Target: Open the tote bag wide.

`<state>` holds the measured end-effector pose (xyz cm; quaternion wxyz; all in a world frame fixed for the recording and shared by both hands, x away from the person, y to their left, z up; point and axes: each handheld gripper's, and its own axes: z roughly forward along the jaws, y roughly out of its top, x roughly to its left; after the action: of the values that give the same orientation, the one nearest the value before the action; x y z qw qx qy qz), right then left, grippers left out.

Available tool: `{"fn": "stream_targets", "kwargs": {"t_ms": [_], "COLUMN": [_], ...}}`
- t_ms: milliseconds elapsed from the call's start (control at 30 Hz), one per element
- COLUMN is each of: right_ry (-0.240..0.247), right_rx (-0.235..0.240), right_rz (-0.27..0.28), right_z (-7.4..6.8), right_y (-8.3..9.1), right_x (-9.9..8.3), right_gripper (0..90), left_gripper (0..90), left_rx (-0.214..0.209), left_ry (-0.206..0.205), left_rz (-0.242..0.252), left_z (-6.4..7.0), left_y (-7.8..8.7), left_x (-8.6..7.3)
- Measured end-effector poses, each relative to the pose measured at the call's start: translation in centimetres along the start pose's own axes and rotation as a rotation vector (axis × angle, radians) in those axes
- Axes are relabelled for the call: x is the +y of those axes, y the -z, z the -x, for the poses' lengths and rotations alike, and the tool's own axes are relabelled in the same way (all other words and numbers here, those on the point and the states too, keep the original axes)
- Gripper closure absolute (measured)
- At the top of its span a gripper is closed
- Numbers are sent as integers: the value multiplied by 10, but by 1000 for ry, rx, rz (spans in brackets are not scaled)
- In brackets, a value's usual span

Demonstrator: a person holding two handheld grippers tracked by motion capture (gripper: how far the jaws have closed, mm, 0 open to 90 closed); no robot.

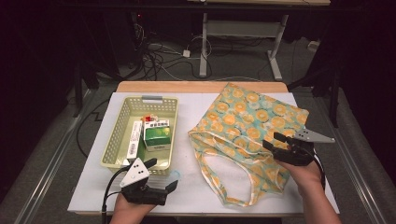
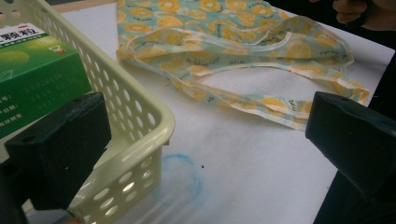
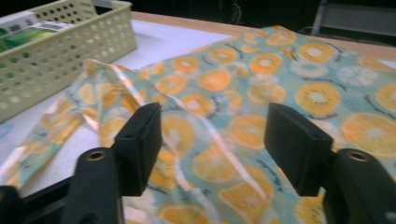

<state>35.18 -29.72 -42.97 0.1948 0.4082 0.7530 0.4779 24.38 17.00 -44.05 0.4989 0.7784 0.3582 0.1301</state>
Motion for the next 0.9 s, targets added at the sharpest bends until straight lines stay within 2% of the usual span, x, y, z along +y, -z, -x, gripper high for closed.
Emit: {"fn": "stream_targets", "kwargs": {"t_ms": [33,100,133,200,333,367,400,700,733,767,833,900], "right_ry": [0,8,8,20,34,39,37,69,76,94,96,124], "right_rx": [0,28,28,53,61,63,65,94,101,129,138,149], "right_rz": [0,13,13,19,25,29,33,11,9,-9,-22,-40], "right_z": [0,-8,-8,-16,-23,-28,-29,-44,-46,-51,-53,-59], "right_y": [0,3,3,3,3,3,2,-2,-4,-6,-8,-12], "right_x": [0,3,3,5,6,7,8,13,13,14,14,14], "right_gripper": [367,271,271,167,97,32,10,5,28,66,80,124], "left_gripper": [0,0,0,0,0,0,0,0,0,0,0,0], "left_rx": [0,-3,-4,-4,-5,-5,-5,-4,-4,-5,-4,-5], "left_ry": [-2,-2,-4,-3,-6,-6,-6,5,5,5,5,9], "left_rz": [1,1,0,-1,-1,-1,-2,0,2,3,1,1], "left_z": [0,-1,-1,-1,-2,-2,-2,-5,-5,-5,-5,-5], "left_y": [0,-1,-1,-2,-2,-2,-3,-2,-1,-1,-1,-1], "left_x": [1,1,2,2,3,3,3,3,3,3,3,3]}}
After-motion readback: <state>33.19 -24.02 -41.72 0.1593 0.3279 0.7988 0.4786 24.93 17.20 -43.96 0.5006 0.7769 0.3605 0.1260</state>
